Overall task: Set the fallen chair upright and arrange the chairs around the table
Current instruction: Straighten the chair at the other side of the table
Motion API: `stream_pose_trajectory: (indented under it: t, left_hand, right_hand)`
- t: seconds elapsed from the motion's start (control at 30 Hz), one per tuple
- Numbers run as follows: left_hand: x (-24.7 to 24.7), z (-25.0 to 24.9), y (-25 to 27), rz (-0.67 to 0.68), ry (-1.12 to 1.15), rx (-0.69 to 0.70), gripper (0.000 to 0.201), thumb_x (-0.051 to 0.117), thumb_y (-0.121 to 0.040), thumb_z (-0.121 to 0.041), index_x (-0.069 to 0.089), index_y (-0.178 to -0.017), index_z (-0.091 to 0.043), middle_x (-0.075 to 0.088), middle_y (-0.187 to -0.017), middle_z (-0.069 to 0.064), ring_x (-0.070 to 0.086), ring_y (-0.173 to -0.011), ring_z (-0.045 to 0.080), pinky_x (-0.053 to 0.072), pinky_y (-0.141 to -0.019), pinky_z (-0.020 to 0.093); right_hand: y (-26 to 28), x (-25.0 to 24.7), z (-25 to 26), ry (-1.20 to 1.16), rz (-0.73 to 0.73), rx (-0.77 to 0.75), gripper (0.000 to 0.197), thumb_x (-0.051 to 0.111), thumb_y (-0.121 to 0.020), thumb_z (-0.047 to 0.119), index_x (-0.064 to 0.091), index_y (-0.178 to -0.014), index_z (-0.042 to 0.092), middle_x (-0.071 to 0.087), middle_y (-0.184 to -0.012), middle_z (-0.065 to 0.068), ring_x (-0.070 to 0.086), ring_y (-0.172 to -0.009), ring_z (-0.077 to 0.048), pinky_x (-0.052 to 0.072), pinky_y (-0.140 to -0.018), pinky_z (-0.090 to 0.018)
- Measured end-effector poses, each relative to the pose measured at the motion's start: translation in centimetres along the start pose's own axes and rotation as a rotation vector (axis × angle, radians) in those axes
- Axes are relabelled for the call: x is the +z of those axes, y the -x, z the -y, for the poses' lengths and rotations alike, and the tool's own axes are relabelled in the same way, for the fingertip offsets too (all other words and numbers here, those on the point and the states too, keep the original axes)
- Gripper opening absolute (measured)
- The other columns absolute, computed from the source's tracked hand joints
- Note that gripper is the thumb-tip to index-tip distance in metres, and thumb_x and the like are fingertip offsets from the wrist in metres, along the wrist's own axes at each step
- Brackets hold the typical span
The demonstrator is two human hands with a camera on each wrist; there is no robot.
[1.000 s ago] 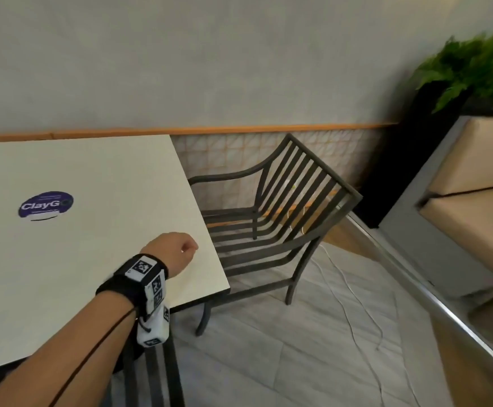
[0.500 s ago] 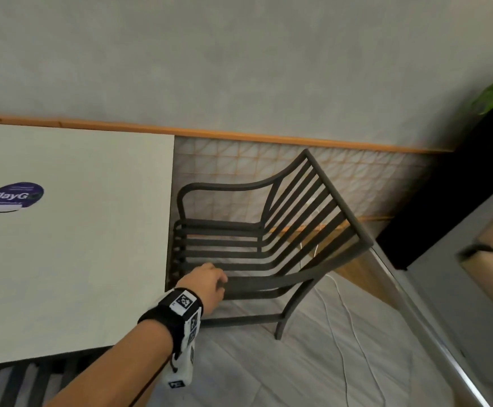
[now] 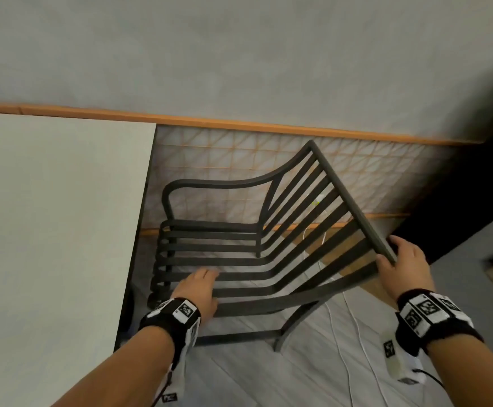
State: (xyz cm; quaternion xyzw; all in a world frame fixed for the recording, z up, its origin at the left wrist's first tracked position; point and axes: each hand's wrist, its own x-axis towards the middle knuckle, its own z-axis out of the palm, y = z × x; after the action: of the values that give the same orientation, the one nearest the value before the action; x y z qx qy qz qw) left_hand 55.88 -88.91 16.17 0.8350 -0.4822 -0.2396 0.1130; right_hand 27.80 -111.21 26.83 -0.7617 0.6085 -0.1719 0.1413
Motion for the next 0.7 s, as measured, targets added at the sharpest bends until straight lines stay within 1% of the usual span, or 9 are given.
stream_pose_trajectory:
  t: [0.07,0.17,0.23,0.3,0.37,0.4,0.53,0.6,0.7]
  left_hand:
    - [0.8,0.5,-1.0,0.02,-0.004,-0.024,0.061,0.059,-0.088,-0.022,0.035,-0.143,-0.02,0.038,-0.148,0.003,0.042,-0.133,0.024,0.036,-0.113,0.036]
    - [2.6,1.1,-2.5,0.057,-0.044,-0.056,0.058,0.054,-0.091,-0.023,0.033,-0.144,-0.019,0.039,-0.148,0.005,0.041,-0.134,0.026,0.035,-0.114,0.039]
    - [3.9,1.3,-3.2,0.126,-0.08,-0.093,0.057,0.052,-0.092,-0.025,0.033,-0.145,-0.018,0.041,-0.148,0.007,0.042,-0.134,0.029,0.036,-0.113,0.041]
    - [5.2,1.6,-3.5,0.209,-0.104,-0.121,0.051,0.053,-0.092,-0.025,0.039,-0.14,-0.018,0.047,-0.143,0.009,0.047,-0.13,0.031,0.039,-0.11,0.042]
    - [6.5,2.0,-3.6,0.251,-0.093,-0.142,0.037,0.05,-0.091,-0.023,0.05,-0.128,-0.021,0.057,-0.132,0.009,0.055,-0.119,0.031,0.046,-0.104,0.042]
    - [6.9,2.2,-3.5,0.255,-0.09,-0.155,0.034,0.05,-0.091,-0.023,0.053,-0.124,-0.022,0.059,-0.129,0.008,0.057,-0.116,0.031,0.047,-0.102,0.042]
    - [8.5,2.5,-4.0,0.264,-0.176,-0.161,0.042,0.046,-0.094,-0.013,0.045,-0.136,-0.016,0.05,-0.14,0.011,0.048,-0.127,0.032,0.038,-0.111,0.042]
    - [8.6,2.2,-4.2,0.265,-0.245,-0.161,0.043,0.044,-0.094,-0.009,0.042,-0.137,-0.013,0.048,-0.142,0.012,0.046,-0.129,0.032,0.035,-0.112,0.043]
    - [8.7,2.0,-4.4,0.271,-0.29,-0.156,0.04,0.045,-0.094,-0.007,0.045,-0.134,-0.012,0.052,-0.137,0.012,0.05,-0.126,0.029,0.037,-0.11,0.044]
  right_hand:
    - [-1.5,0.9,-0.3,0.003,0.039,0.053,0.053,0.058,-0.089,0.022,0.036,-0.137,0.013,0.043,-0.138,-0.023,0.044,-0.122,-0.04,0.037,-0.104,-0.05]
    - [-2.9,2.1,-0.5,0.009,0.092,0.089,0.049,0.052,-0.093,0.025,0.036,-0.137,0.011,0.052,-0.13,-0.025,0.052,-0.115,-0.041,0.043,-0.098,-0.05]
    - [-3.3,2.9,-0.9,0.049,0.095,0.103,0.042,0.049,-0.095,0.023,0.041,-0.133,0.007,0.056,-0.121,-0.029,0.054,-0.108,-0.044,0.045,-0.092,-0.049]
    - [-3.4,3.7,-1.6,0.061,0.079,0.111,0.036,0.046,-0.095,0.021,0.045,-0.128,0.005,0.06,-0.109,-0.031,0.058,-0.095,-0.044,0.047,-0.085,-0.05]
    - [-3.5,4.3,-2.2,0.046,0.059,0.106,0.029,0.045,-0.095,0.019,0.048,-0.12,0.005,0.064,-0.095,-0.029,0.055,-0.078,-0.037,0.048,-0.078,-0.048]
    - [-3.5,4.5,-2.4,0.037,0.052,0.104,0.026,0.044,-0.095,0.019,0.049,-0.117,0.004,0.064,-0.09,-0.027,0.052,-0.074,-0.033,0.048,-0.076,-0.047]
    - [-3.9,4.8,-2.2,0.03,0.035,0.116,0.024,0.043,-0.095,0.017,0.049,-0.112,0.002,0.063,-0.087,-0.027,0.047,-0.072,-0.031,0.044,-0.071,-0.044]
    - [-3.7,4.9,-2.0,0.043,0.014,0.126,0.022,0.044,-0.095,0.017,0.049,-0.11,0.002,0.061,-0.081,-0.024,0.047,-0.068,-0.03,0.042,-0.066,-0.04]
    - [-3.2,5.2,-1.6,0.048,-0.037,0.14,0.02,0.045,-0.094,0.021,0.048,-0.107,0.006,0.057,-0.07,-0.019,0.05,-0.06,-0.029,0.043,-0.06,-0.038]
